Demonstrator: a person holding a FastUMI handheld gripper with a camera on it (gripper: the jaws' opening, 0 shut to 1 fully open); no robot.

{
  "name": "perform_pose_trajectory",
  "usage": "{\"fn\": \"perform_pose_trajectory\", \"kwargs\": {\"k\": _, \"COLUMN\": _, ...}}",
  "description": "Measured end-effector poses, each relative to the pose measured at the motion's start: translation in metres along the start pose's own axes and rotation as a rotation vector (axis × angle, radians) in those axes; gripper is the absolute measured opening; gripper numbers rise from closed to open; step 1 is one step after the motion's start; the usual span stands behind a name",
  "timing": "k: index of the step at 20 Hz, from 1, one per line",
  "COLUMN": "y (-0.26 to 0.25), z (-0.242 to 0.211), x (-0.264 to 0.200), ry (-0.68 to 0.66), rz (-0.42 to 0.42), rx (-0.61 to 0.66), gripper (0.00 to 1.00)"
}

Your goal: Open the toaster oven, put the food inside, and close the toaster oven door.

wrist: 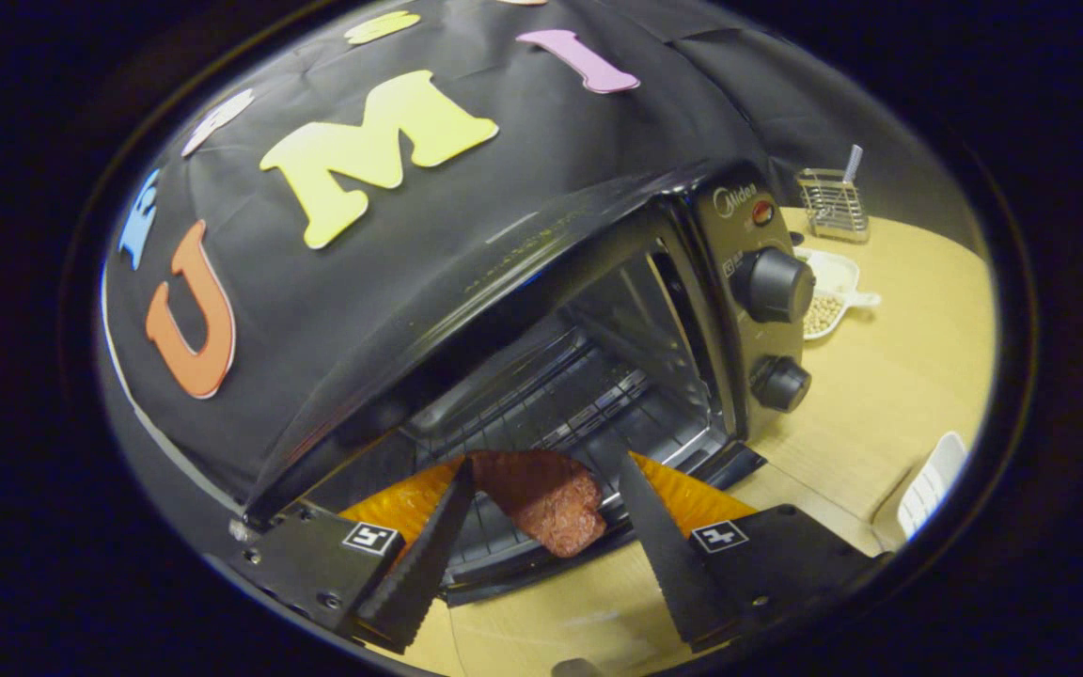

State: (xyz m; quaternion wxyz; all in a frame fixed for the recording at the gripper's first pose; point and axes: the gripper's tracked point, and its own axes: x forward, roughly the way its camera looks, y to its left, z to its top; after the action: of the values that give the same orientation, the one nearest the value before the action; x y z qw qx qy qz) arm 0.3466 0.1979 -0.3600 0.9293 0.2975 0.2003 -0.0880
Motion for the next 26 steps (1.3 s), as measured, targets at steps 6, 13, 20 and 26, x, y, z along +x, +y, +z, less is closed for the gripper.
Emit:
{"fn": "perform_pose_trajectory", "kwargs": {"k": 6, "y": -0.010, "z": -0.023, "x": -0.074, "ry": 0.086, "rz": 0.017, "rx": -0.242, "gripper": 0.98}}
{"fn": "perform_pose_trajectory", "kwargs": {"k": 13, "y": -0.053, "z": -0.072, "x": -0.159, "ry": 0.205, "rz": 0.030, "rx": -0.496, "gripper": 0.98}}
{"fn": "perform_pose_trajectory", "kwargs": {"k": 20, "y": -0.099, "z": -0.126, "x": -0.186, "ry": 0.302, "rz": 0.001, "rx": -0.583, "gripper": 0.98}}
{"fn": "perform_pose_trajectory", "kwargs": {"k": 26, "y": -0.107, "z": -0.145, "x": -0.158, "ry": 0.337, "rz": -0.025, "rx": -0.617, "gripper": 0.99}}
